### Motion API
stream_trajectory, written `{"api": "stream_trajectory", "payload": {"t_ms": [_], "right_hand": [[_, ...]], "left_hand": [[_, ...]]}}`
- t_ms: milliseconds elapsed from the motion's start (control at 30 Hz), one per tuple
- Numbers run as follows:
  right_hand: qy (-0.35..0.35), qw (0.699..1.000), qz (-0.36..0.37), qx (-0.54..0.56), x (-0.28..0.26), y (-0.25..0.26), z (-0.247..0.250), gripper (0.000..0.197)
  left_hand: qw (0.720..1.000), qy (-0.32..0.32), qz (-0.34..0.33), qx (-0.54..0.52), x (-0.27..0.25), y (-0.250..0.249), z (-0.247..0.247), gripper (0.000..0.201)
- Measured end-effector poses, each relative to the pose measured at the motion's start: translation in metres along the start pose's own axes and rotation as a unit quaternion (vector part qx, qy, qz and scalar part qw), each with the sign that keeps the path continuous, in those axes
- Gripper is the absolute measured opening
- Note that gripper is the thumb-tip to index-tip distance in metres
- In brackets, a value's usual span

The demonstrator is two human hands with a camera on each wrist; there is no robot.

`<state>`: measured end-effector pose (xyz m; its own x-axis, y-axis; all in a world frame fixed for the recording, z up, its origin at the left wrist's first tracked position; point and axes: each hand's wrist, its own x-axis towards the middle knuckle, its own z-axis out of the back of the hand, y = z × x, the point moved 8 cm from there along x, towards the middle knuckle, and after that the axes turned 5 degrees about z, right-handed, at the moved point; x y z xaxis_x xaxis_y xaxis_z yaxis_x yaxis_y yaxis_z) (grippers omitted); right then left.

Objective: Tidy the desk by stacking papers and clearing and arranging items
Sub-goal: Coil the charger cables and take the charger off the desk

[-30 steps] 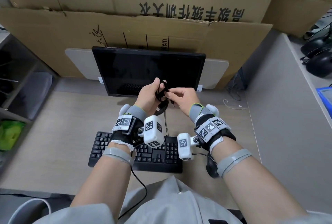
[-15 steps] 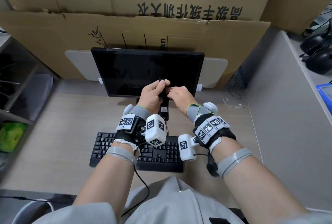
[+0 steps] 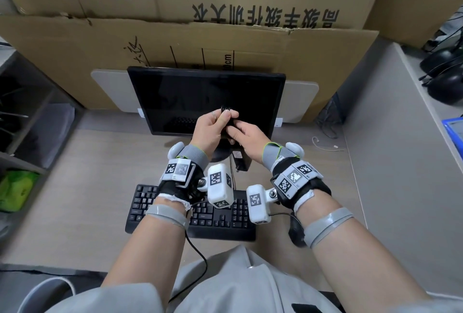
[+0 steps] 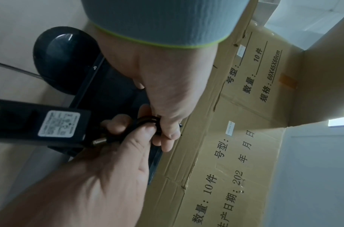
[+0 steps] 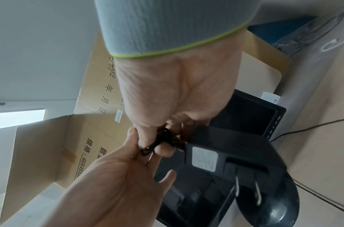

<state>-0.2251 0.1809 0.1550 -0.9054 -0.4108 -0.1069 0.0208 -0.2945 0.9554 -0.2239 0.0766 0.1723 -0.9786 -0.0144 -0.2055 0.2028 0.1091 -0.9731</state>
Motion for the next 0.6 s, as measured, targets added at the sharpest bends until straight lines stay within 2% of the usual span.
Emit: {"api": "stream_trajectory", "payload": {"t_ms": [100, 233, 333, 467, 600], "right_hand": [[0.029, 0.996, -0.002, -0.086, -0.001, 0.005, -0.002, 0.020], [0.058, 0.965, 0.012, -0.254, 0.002, 0.019, -0.003, 0.019], [0.083, 0.947, -0.006, -0.309, 0.001, 0.017, -0.005, 0.031], [0.093, 0.941, -0.035, -0.322, -0.004, 0.007, -0.005, 0.030], [0.102, 0.957, -0.042, -0.267, -0.006, 0.001, -0.006, 0.029]], "left_hand": [[0.998, -0.021, -0.022, 0.052, 0.001, -0.002, 0.005, 0.022], [0.996, -0.044, -0.025, 0.071, 0.001, 0.003, 0.006, 0.023], [0.994, -0.047, -0.018, 0.096, 0.002, 0.007, 0.005, 0.023], [0.991, -0.040, -0.002, 0.131, 0.003, 0.013, 0.005, 0.024], [0.996, -0.024, 0.041, 0.073, 0.000, 0.018, 0.001, 0.023]]}}
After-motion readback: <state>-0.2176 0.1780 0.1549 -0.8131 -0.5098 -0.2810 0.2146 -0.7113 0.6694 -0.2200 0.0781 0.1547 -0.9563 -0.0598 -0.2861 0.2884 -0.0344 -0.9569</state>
